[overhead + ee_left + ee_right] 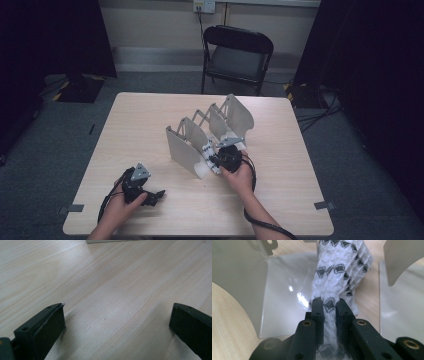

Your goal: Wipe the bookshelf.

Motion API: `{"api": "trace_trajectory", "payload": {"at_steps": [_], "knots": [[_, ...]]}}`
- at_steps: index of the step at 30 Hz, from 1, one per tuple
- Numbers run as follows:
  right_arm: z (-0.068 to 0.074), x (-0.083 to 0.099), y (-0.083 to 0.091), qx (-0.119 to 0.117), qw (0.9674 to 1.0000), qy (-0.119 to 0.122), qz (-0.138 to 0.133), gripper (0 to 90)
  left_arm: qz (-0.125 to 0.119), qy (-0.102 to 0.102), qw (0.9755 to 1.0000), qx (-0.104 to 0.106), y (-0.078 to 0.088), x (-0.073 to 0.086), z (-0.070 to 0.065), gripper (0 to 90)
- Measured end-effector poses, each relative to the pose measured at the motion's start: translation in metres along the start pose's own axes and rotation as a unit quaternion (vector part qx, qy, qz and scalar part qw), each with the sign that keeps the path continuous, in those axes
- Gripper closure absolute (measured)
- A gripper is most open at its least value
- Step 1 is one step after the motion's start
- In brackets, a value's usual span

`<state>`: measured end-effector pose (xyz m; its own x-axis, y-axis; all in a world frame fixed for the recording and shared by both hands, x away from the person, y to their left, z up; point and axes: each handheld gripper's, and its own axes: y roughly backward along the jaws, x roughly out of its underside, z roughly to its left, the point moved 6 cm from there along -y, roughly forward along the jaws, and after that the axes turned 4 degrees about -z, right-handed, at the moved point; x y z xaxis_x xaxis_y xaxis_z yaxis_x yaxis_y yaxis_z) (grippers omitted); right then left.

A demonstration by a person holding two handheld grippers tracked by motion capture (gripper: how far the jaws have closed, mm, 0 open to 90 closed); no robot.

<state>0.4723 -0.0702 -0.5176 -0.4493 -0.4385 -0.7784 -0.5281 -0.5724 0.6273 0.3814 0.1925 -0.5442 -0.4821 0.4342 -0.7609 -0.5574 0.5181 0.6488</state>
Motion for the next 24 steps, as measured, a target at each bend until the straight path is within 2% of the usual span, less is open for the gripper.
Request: {"api": "trace_trajectory", "payload": {"at_steps": [3, 5, 10, 13, 16, 18, 19, 21, 24], "knots": [[-0.001, 0.001, -0.001, 0.004, 1.0000, 0.004, 0.000, 78.3, 0.000, 0.000, 1.0000, 0.000, 0.000, 0.000, 0.000, 0.0], [-0.001, 0.000, 0.000, 0.013, 0.9999, 0.009, 0.003, 73.7, 0.000, 0.000, 1.0000, 0.000, 0.000, 0.000, 0.000, 0.0], [-0.007, -0.005, 0.007, 0.040, 0.9992, 0.001, -0.008, 62.8, 0.000, 0.000, 1.0000, 0.000, 0.000, 0.000, 0.000, 0.0], [-0.008, -0.010, 0.007, 0.039, 0.9988, -0.005, -0.028, 56.0, 0.000, 0.000, 1.0000, 0.000, 0.000, 0.000, 0.000, 0.0], [-0.007, -0.010, 0.002, 0.038, 0.9989, -0.014, -0.023, 52.9, 0.000, 0.000, 1.0000, 0.000, 0.000, 0.000, 0.000, 0.0], [-0.006, -0.008, -0.004, 0.042, 0.9990, -0.004, -0.015, 53.4, 0.000, 0.000, 1.0000, 0.000, 0.000, 0.000, 0.000, 0.0], [-0.006, -0.007, -0.006, 0.044, 0.9990, 0.003, -0.009, 56.5, 0.000, 0.000, 1.0000, 0.000, 0.000, 0.000, 0.000, 0.0], [-0.007, -0.003, -0.009, 0.043, 0.9990, 0.008, 0.002, 71.4, 0.000, 0.000, 1.0000, 0.000, 0.000, 0.000, 0.000, 0.0], [-0.009, -0.001, -0.007, 0.048, 0.9988, 0.003, 0.005, 78.1, 0.000, 0.000, 1.0000, 0.000, 0.000, 0.000, 0.000, 0.0]]}}
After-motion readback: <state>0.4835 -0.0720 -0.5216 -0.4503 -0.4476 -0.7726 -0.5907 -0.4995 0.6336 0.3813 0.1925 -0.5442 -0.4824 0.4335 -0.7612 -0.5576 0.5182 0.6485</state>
